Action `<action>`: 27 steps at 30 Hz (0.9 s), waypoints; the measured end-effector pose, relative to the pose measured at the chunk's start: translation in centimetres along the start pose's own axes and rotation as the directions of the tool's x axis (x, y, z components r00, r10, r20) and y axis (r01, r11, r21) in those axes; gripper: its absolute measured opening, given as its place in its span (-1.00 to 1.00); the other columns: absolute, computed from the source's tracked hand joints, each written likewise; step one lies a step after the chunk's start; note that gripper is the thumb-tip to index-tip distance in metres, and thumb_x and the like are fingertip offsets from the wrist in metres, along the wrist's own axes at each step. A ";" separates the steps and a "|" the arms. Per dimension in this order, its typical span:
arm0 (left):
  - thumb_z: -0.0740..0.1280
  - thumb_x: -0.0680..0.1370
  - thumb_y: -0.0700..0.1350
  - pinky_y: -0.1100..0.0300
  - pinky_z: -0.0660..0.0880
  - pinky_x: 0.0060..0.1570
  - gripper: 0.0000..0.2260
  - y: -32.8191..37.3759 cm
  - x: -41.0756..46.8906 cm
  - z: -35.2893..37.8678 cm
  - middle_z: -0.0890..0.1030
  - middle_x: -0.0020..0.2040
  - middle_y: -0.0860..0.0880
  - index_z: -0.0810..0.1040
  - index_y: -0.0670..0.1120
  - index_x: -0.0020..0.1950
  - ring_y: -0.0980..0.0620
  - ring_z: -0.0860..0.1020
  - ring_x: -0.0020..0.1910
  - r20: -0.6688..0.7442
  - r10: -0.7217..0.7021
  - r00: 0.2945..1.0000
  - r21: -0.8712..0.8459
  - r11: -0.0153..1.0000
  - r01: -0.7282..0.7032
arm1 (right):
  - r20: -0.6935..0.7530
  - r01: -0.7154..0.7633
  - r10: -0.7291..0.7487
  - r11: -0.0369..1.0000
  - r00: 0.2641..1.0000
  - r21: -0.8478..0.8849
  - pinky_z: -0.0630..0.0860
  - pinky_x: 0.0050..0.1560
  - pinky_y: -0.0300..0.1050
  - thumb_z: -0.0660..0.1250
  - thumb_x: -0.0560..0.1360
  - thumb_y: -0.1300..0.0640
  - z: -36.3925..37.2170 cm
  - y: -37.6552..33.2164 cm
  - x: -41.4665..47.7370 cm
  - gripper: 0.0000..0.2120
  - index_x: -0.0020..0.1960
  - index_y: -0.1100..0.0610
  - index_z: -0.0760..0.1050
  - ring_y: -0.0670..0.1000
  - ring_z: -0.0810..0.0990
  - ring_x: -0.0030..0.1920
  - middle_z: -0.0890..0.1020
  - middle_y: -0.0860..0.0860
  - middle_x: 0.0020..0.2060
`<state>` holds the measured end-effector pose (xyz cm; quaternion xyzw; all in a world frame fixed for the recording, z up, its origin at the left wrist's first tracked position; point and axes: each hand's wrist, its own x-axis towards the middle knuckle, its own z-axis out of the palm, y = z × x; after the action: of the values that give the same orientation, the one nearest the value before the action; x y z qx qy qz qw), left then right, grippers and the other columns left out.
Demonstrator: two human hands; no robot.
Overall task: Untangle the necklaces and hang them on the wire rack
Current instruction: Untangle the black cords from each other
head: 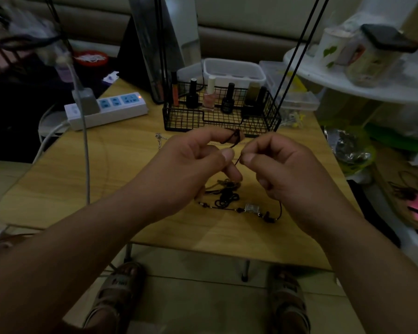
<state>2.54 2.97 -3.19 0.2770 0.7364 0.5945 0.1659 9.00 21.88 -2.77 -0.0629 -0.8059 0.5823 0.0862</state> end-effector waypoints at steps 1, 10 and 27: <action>0.28 0.70 -0.10 0.09 0.43 -0.42 -0.78 0.0 0.0 0.1 0.75 -0.09 -0.07 0.58 0.04 0.33 0.13 0.43 -0.45 -0.004 0.013 1.000 -0.004 1.000 -0.013 | -0.017 0.010 -0.010 1.000 1.000 0.001 0.35 -0.28 -0.24 0.42 0.57 0.03 0.2 0.0 -0.1 -0.97 -0.03 -0.03 0.60 -0.21 0.49 -0.32 0.59 -0.17 -0.25; 0.26 0.72 -0.08 0.05 0.43 -0.41 -0.83 -0.5 0.2 0.2 0.75 -0.14 -0.03 0.65 -0.05 0.09 0.09 0.44 -0.45 -0.051 0.041 0.998 0.030 0.999 -0.039 | -0.121 0.206 -0.222 0.970 0.967 -0.131 0.40 -0.35 -0.35 0.46 0.57 0.09 1.3 -0.2 -0.4 -0.91 0.01 -0.10 0.63 -0.14 0.42 -0.36 0.64 -0.13 -0.10; 0.33 0.67 -0.12 0.06 0.41 -0.42 -0.95 -0.1 0.1 0.2 0.74 -0.05 -0.01 0.49 -0.08 0.08 -0.03 0.43 -0.44 -0.101 0.044 0.994 0.006 0.999 -0.043 | 0.065 0.131 -0.125 0.986 0.990 -0.099 0.34 -0.40 -0.45 0.30 0.64 0.18 0.5 -0.4 -0.7 -0.85 -0.11 0.12 0.52 -0.27 0.49 -0.41 0.52 -0.26 -0.46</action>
<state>2.59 3.17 -3.38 0.2627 0.7388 0.6099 0.1147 9.56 21.15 -2.57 0.0015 -0.8394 0.5349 0.0965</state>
